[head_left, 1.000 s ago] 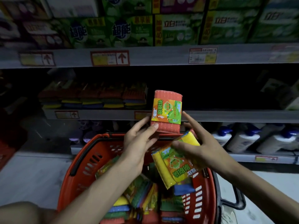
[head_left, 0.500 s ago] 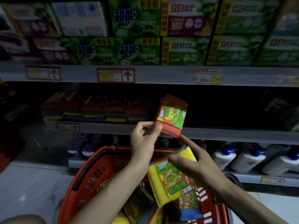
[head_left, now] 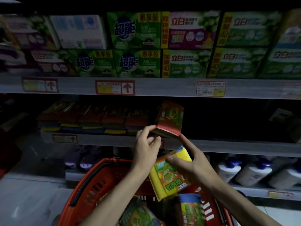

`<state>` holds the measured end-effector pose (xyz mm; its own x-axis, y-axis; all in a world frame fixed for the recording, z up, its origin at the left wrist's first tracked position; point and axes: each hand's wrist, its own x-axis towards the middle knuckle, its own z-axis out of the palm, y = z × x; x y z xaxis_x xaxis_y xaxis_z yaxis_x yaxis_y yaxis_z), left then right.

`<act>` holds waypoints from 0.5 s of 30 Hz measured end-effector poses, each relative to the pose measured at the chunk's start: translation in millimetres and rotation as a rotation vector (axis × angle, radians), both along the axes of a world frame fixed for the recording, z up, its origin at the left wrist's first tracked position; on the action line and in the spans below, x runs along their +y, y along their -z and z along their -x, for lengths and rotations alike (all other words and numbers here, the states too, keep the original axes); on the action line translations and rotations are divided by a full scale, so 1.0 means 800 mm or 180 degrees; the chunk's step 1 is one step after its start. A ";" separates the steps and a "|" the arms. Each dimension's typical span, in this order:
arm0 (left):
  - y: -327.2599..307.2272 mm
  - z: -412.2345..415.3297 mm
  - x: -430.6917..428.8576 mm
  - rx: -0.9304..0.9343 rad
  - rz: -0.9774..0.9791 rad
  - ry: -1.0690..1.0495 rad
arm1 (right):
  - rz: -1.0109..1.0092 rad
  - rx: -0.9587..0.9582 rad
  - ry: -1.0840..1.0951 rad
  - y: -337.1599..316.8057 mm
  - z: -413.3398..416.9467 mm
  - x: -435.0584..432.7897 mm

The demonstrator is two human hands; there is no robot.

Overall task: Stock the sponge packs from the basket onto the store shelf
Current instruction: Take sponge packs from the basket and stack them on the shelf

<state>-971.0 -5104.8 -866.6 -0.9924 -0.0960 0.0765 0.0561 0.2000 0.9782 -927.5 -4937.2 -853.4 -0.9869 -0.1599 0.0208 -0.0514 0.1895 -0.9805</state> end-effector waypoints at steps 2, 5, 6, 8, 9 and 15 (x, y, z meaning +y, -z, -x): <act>0.003 0.003 0.000 -0.0134 -0.0030 -0.0006 | -0.0004 -0.0010 0.0012 -0.008 0.004 -0.001; 0.008 0.007 -0.001 -0.0421 -0.0023 -0.0119 | 0.0001 -0.0034 0.0025 -0.007 0.011 0.000; 0.010 0.008 0.000 -0.0491 -0.0026 -0.0163 | 0.0001 -0.0034 0.0032 -0.008 0.012 -0.001; 0.011 0.010 0.002 -0.0636 -0.0060 -0.0221 | -0.0032 0.0014 0.0030 -0.007 0.015 -0.005; 0.011 0.011 0.004 -0.0708 -0.0116 -0.0244 | -0.0020 0.0016 0.0052 -0.006 0.016 -0.006; 0.004 0.007 0.010 -0.0889 -0.0298 -0.0242 | -0.0144 -0.0005 0.0103 -0.007 0.020 -0.012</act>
<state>-976.2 -5097.1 -869.6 -0.9635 -0.1646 -0.2112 -0.2295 0.1015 0.9680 -943.1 -4946.5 -847.6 -0.9916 -0.1288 0.0128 -0.0431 0.2352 -0.9710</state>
